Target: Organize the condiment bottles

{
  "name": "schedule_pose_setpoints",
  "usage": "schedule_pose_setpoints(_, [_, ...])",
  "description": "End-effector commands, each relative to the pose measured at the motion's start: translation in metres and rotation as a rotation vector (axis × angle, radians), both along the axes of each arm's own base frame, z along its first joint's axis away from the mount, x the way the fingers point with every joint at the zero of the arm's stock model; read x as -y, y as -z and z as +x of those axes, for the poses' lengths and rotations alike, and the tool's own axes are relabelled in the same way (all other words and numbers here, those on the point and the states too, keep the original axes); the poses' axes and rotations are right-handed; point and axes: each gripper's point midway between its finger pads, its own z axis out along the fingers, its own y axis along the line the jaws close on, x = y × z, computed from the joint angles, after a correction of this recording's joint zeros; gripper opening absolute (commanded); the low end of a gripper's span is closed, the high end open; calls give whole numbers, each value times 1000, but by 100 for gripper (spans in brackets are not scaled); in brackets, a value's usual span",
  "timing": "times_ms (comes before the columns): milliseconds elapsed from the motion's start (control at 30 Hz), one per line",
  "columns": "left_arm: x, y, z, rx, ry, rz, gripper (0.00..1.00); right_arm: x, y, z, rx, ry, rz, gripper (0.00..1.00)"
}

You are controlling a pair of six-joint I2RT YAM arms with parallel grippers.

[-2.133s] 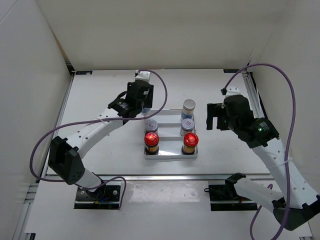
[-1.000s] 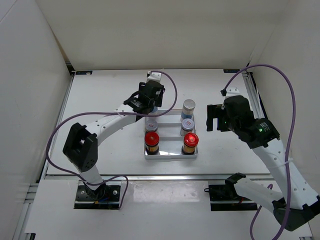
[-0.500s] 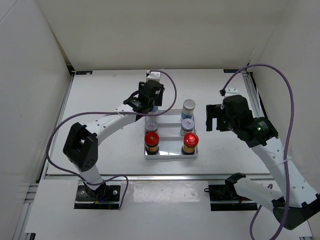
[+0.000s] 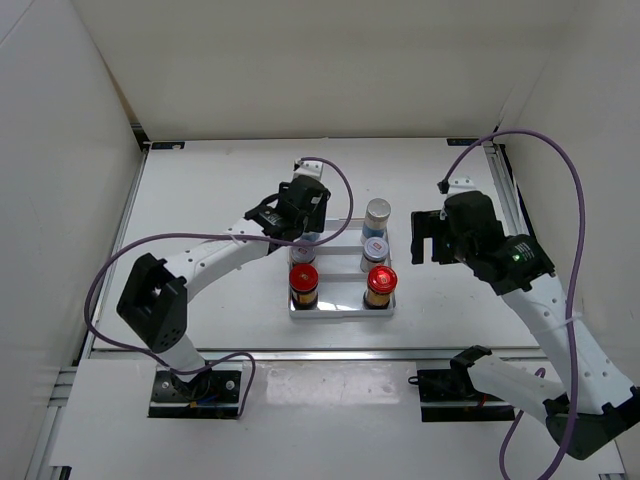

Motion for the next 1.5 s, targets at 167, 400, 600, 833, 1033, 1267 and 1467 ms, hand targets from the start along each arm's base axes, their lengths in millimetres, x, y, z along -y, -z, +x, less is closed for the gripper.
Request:
schedule_pose_setpoints(167, [8, -10, 17, 41, -6, 34, 50, 1, -4, 0, 24, 7, 18, 100])
schedule_pose_setpoints(400, [0, -31, 29, 95, -74, 55, 100, 7, -1, -7, -7, 47, 12, 100])
schedule_pose_setpoints(600, [-9, -147, 24, 294, -59, 18, 100, 11, -16, -8, 14, 76, 24, 100])
schedule_pose_setpoints(833, [-95, -194, -37, 429, -96, 116, 100, 22, -33, -15, 78, 155, 81, 100])
schedule_pose_setpoints(1033, [-186, -176, -106, 510, -233, 80, 100, 26, -34, -13, 105, 200, 96, 100])
schedule_pose_setpoints(1267, [-225, -119, -153, 566, -217, 23, 100, 12, -36, -1, 96, 133, 88, 100])
schedule_pose_setpoints(1467, [-267, -92, -171, 628, -411, -19, 100, -1, -37, 0, 115, 71, 134, 100])
